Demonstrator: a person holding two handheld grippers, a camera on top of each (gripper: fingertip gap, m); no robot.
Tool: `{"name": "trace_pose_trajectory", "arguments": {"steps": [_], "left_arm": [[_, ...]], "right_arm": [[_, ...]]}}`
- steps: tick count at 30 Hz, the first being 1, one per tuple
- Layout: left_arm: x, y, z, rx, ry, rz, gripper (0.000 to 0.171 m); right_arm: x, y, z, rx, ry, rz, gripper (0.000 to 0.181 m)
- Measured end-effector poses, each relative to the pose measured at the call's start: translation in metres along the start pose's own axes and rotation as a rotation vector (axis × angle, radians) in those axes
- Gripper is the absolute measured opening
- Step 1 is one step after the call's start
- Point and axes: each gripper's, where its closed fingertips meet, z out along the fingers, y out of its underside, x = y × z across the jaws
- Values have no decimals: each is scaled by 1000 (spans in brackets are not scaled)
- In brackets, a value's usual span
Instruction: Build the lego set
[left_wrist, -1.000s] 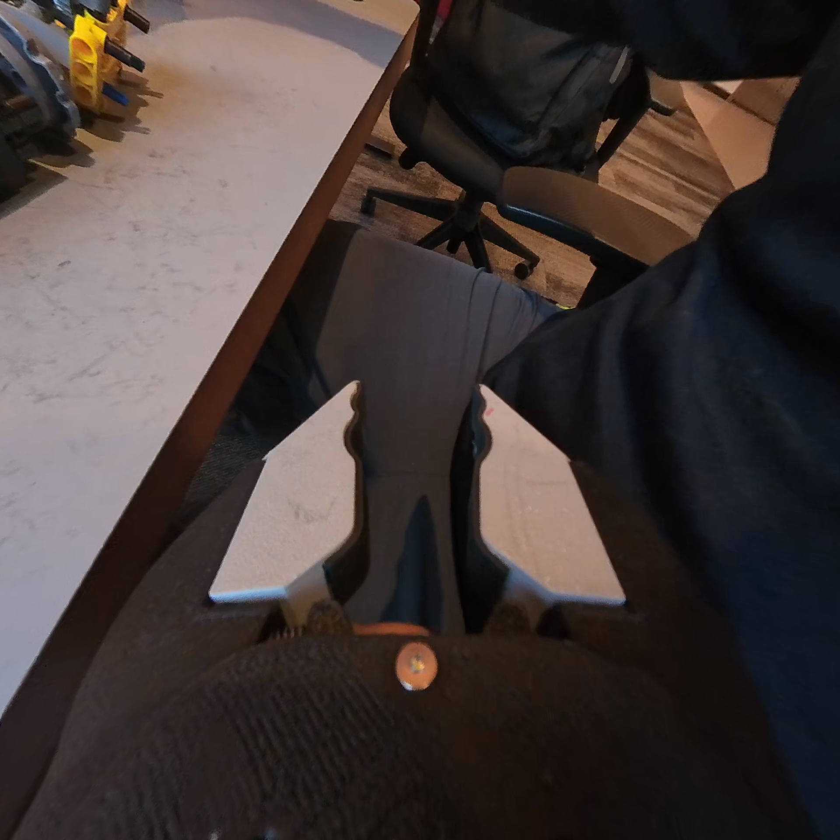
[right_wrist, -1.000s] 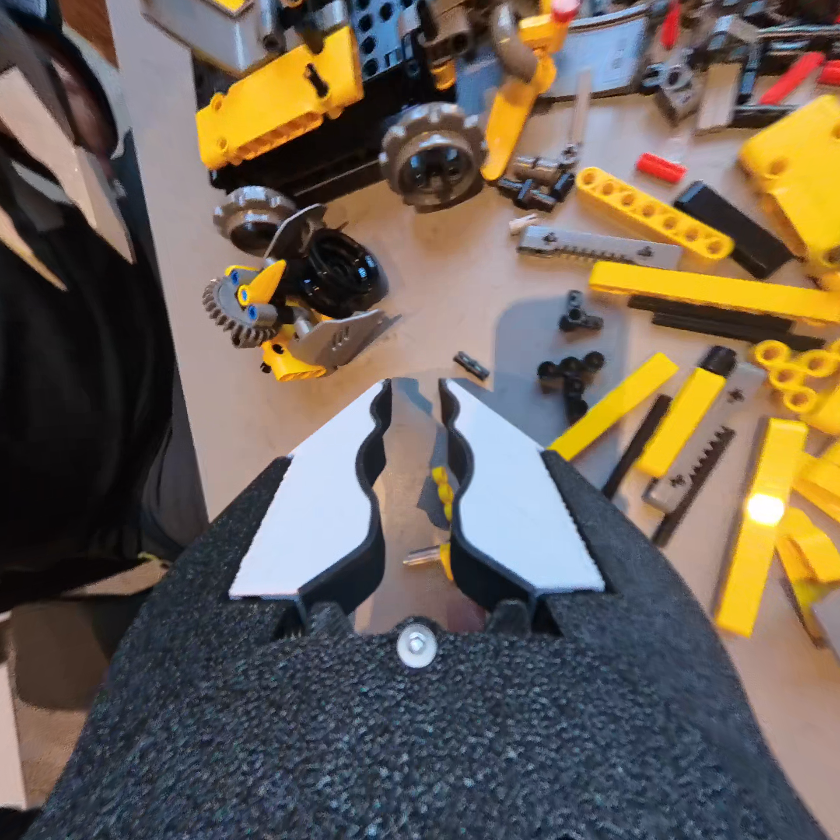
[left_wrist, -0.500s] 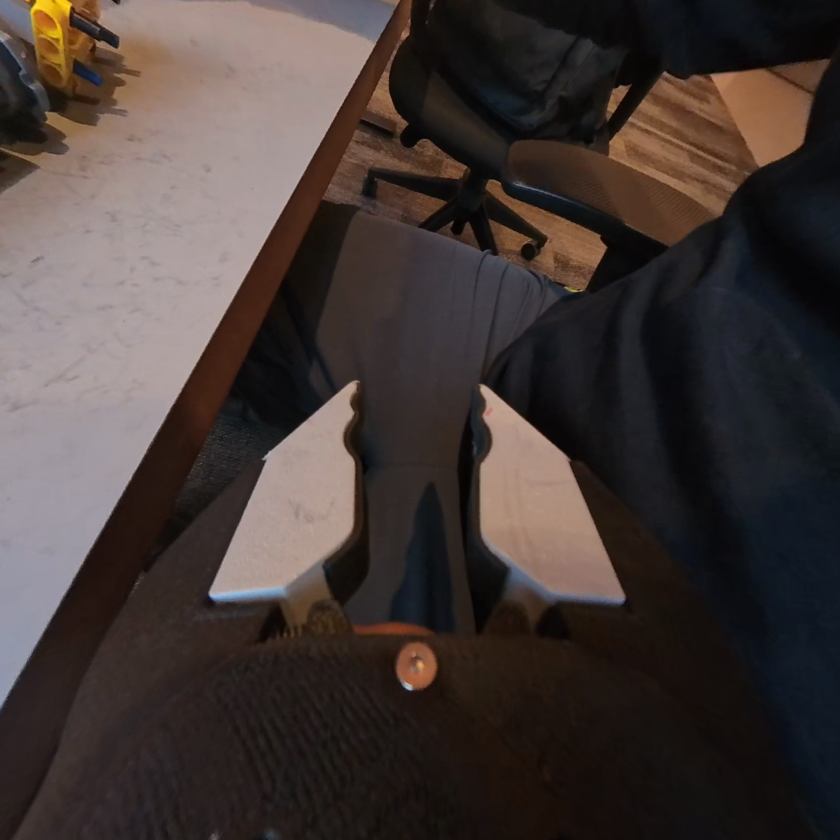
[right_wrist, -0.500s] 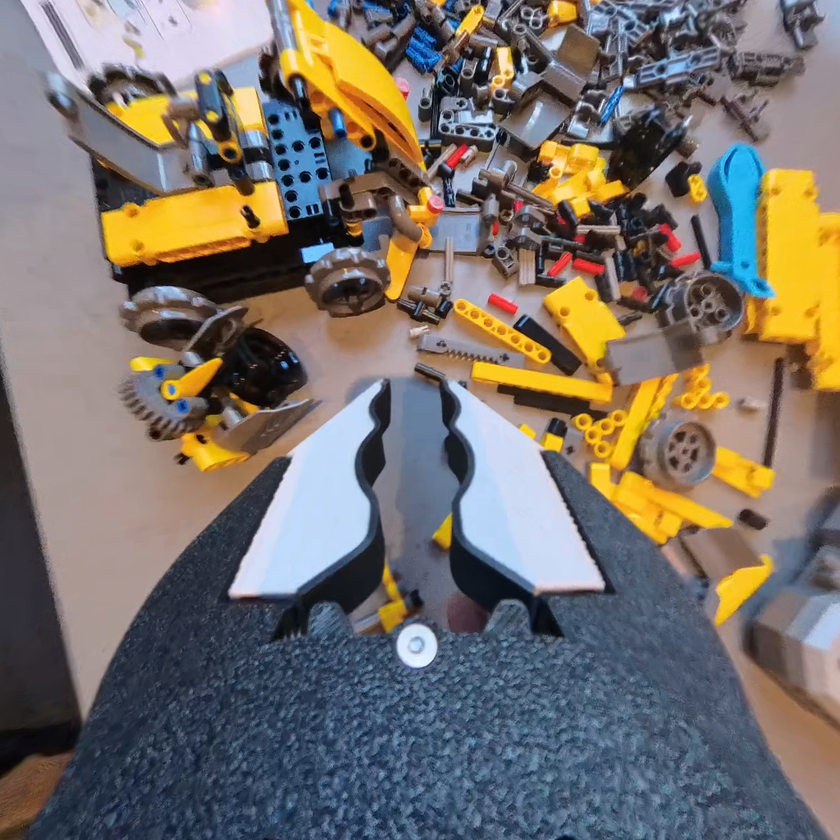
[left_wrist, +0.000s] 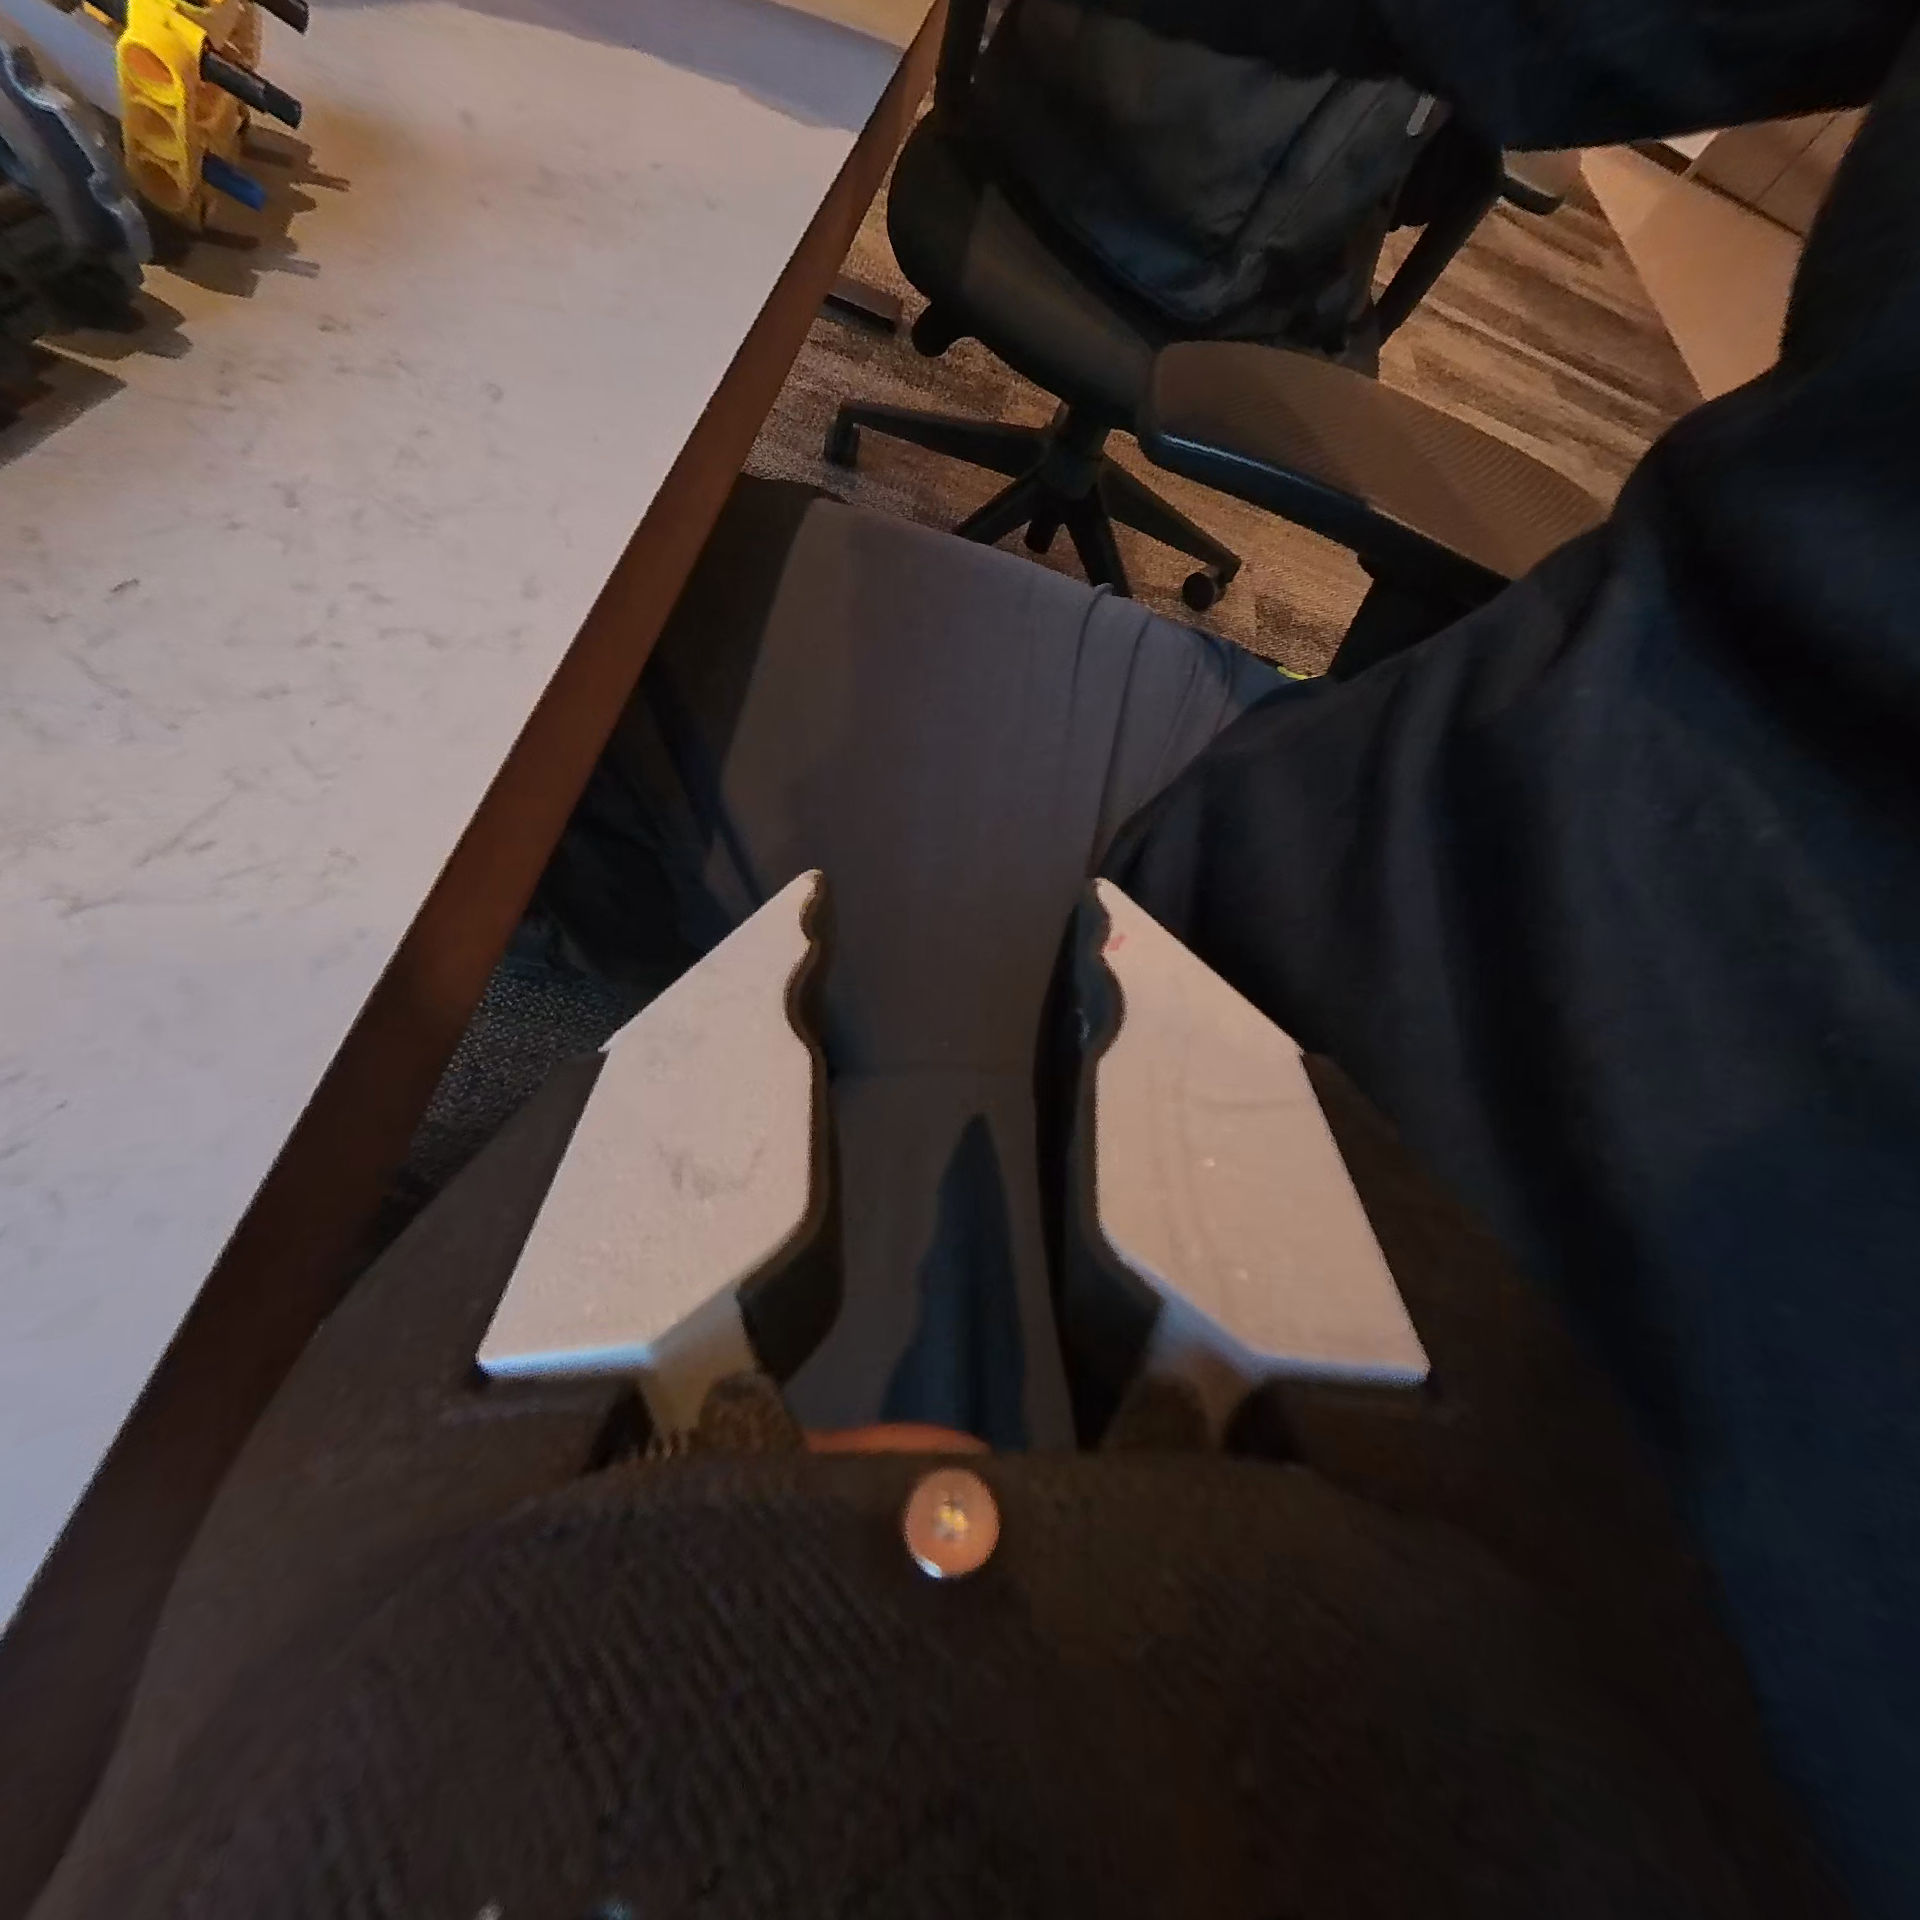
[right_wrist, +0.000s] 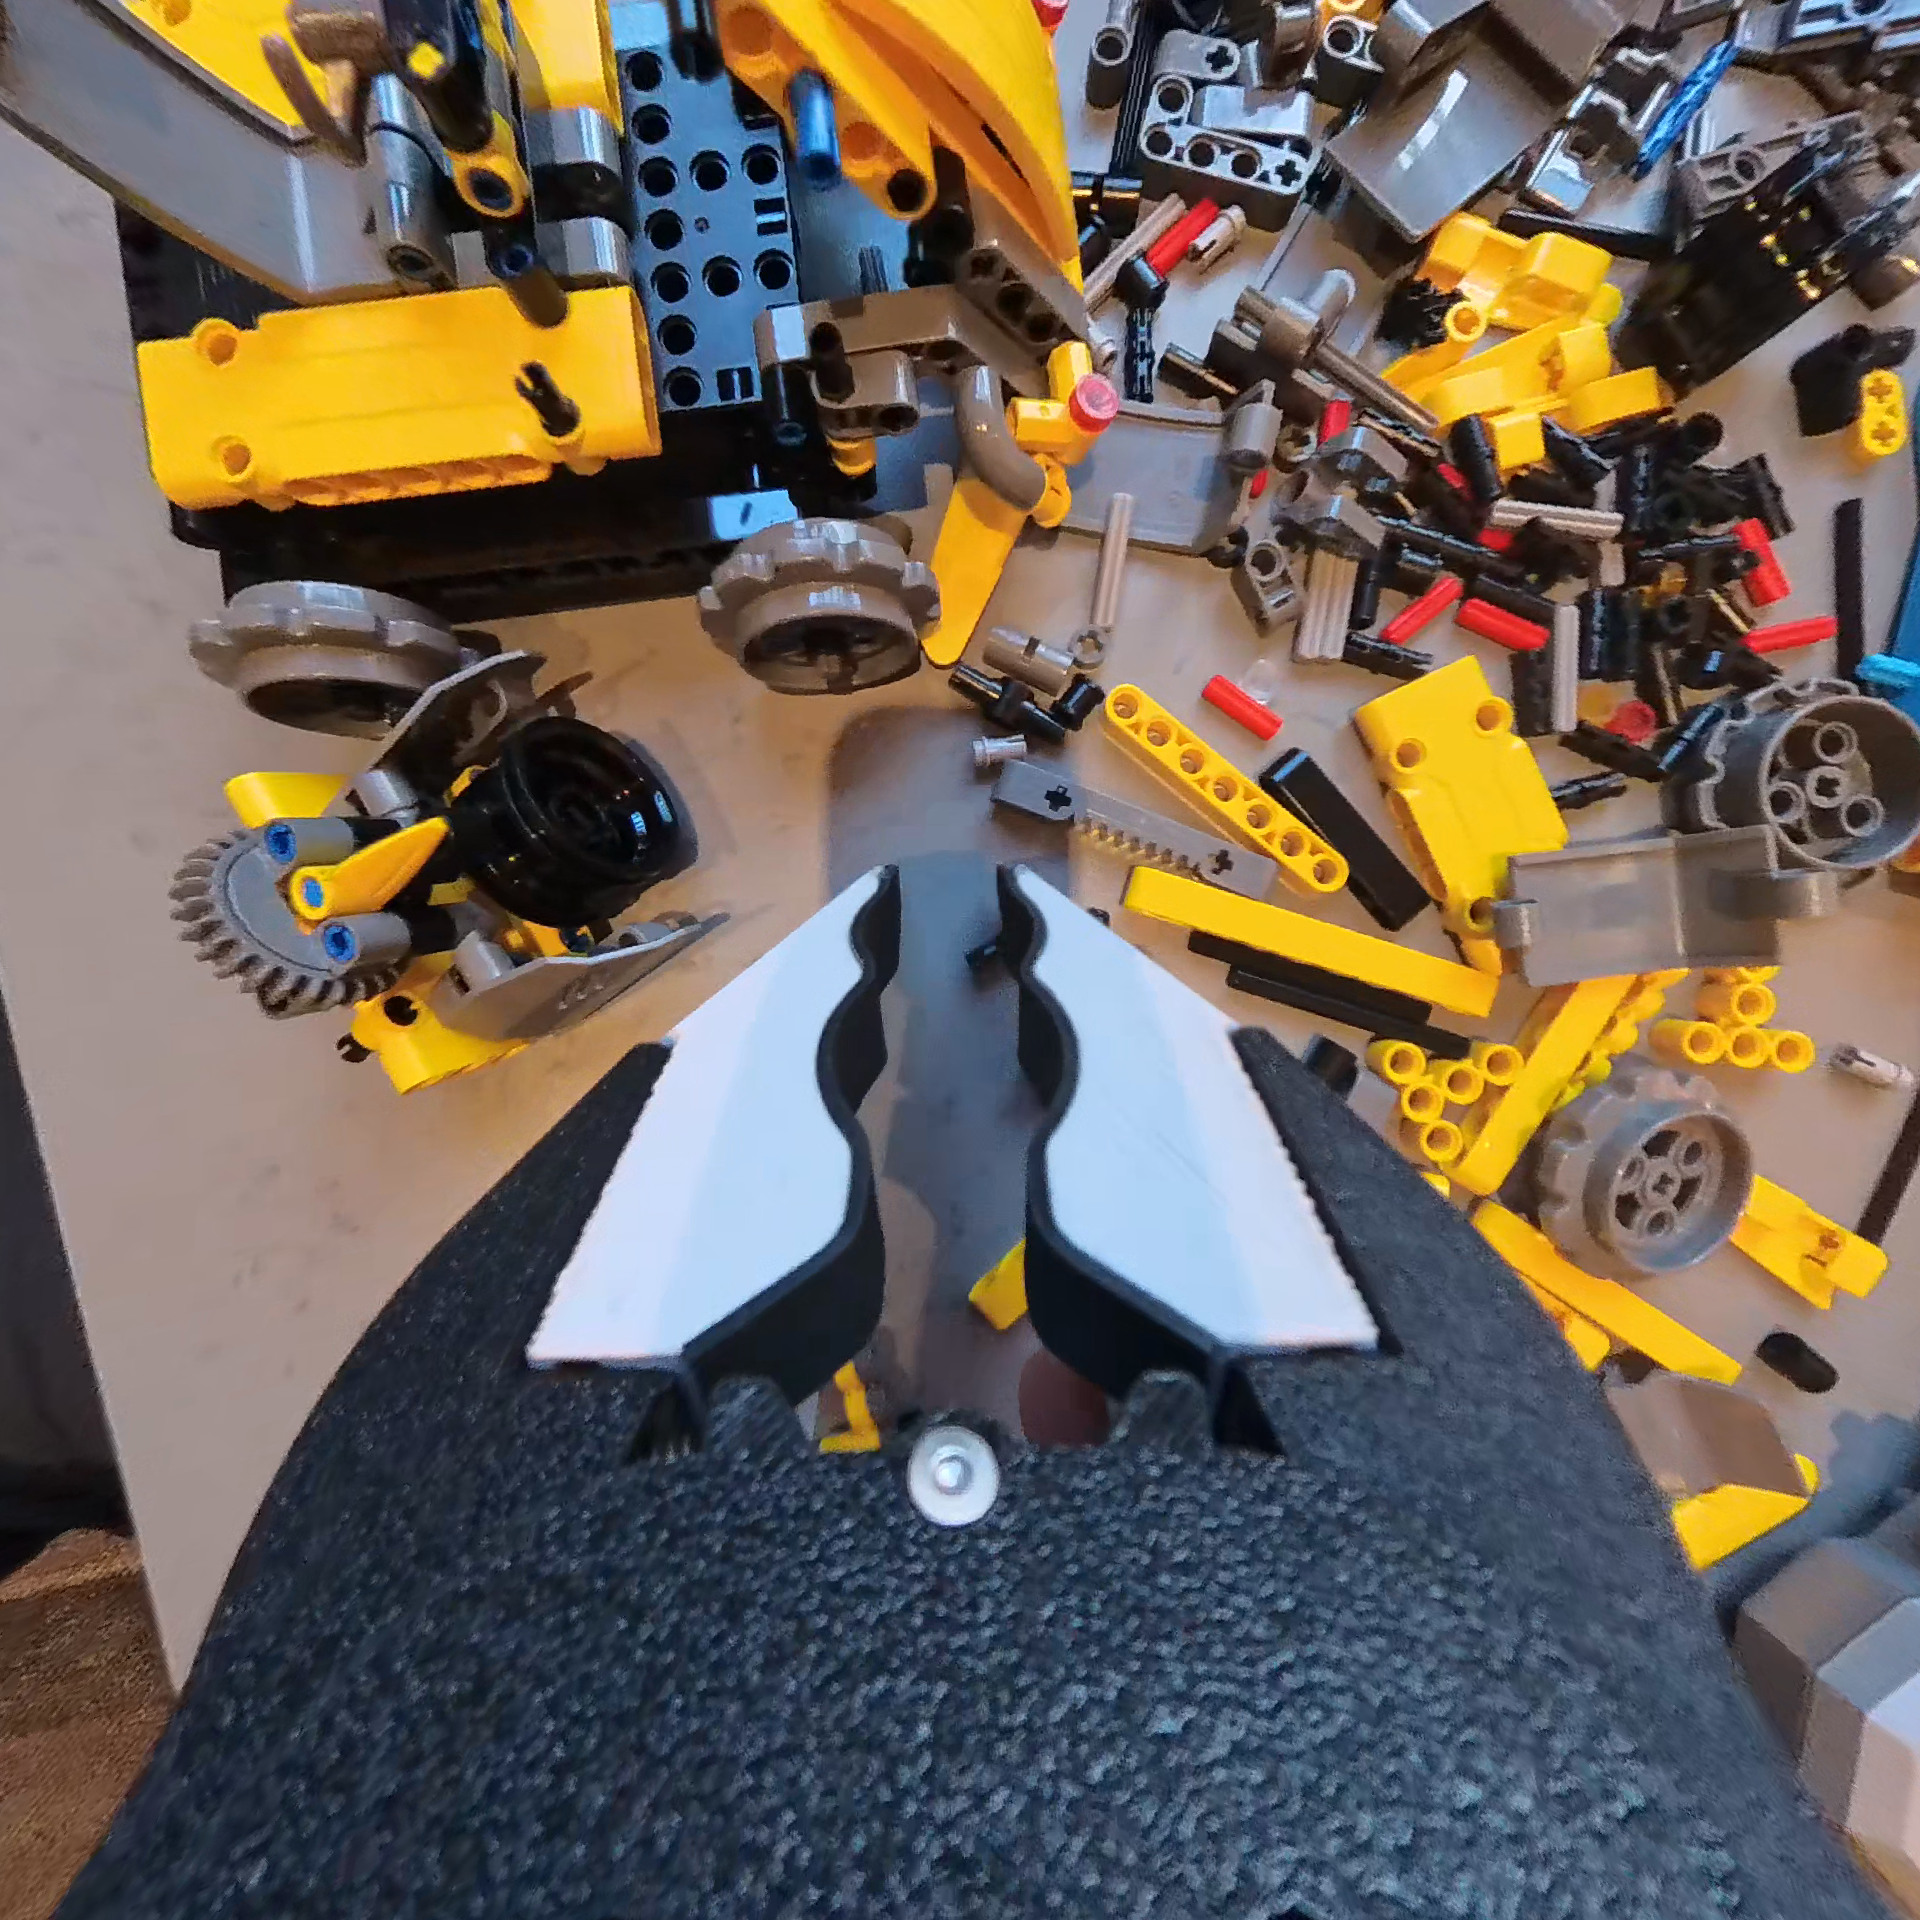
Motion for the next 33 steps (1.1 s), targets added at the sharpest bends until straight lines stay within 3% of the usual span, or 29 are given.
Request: {"name": "trace_pose_trajectory", "arguments": {"steps": [12, 21, 24, 33], "left_arm": [[0, 1, 1, -7, 0, -1, 46], [-1, 3, 3, -21, -7, 7, 46], [-1, 3, 3, -20, -9, 8, 46], [2, 4, 3, -23, 2, 13, 46]], "right_arm": [[3, 11, -23, 55, 31, 61, 19], [8, 11, -7, 42, 48, 86, 15], [5, 14, -5, 25, 29, 78, 5], [-16, 33, -19, 7, -10, 83, 11]]}}
